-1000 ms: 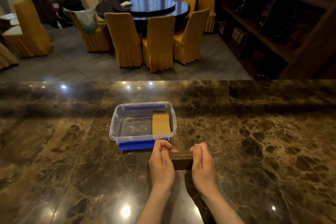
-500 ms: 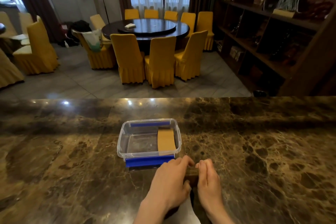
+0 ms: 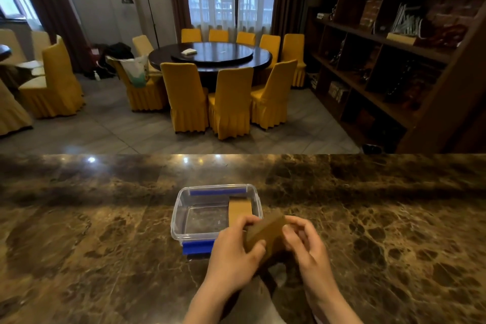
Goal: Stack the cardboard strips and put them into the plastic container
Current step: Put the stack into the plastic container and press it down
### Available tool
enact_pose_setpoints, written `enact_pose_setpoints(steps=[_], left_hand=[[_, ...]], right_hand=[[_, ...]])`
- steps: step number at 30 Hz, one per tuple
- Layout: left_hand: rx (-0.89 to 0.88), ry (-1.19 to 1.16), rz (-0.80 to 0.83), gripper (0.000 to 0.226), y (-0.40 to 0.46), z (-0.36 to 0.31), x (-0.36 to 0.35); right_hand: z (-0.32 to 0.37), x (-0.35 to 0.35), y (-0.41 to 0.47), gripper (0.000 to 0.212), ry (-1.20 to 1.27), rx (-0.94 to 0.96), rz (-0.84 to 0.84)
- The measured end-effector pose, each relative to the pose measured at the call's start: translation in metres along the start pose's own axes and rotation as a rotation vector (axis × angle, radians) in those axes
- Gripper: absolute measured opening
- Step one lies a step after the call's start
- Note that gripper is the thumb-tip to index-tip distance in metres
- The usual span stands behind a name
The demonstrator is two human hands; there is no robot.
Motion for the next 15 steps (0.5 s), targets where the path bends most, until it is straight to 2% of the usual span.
enact_pose_setpoints(steps=[2,5,11,15], left_hand=[[0.021,-0.172,-0.020,0.033,0.006,-0.002,0.016],[0.076,-0.363,-0.057,0.032,0.013,0.001,0.033],[0.149,-0.533,-0.117,0.029,0.024,0.012,0.055],[0.198,-0.537,-0.140,0.028,0.035,0.022,0.068]], right_hand=[[0.012,-0.013,0.007,0.048,0.008,0.004,0.082],[0.021,-0.031,0.018,0.057,0.048,0.010,0.107],[0.037,-0.062,0.040,0.042,-0.007,0.075,0.108],[0.035,-0.084,0.056,0.036,-0.036,0.062,0.143]])
Point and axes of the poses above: each hand's wrist, its own y-axis towards the middle knuckle, its own x-axis out of the back of the hand, z = x × y, the point moved 8 cm from there along y, towards the middle knuckle, and after that the axes turned 13 degrees about x, right-handed, at the moved point
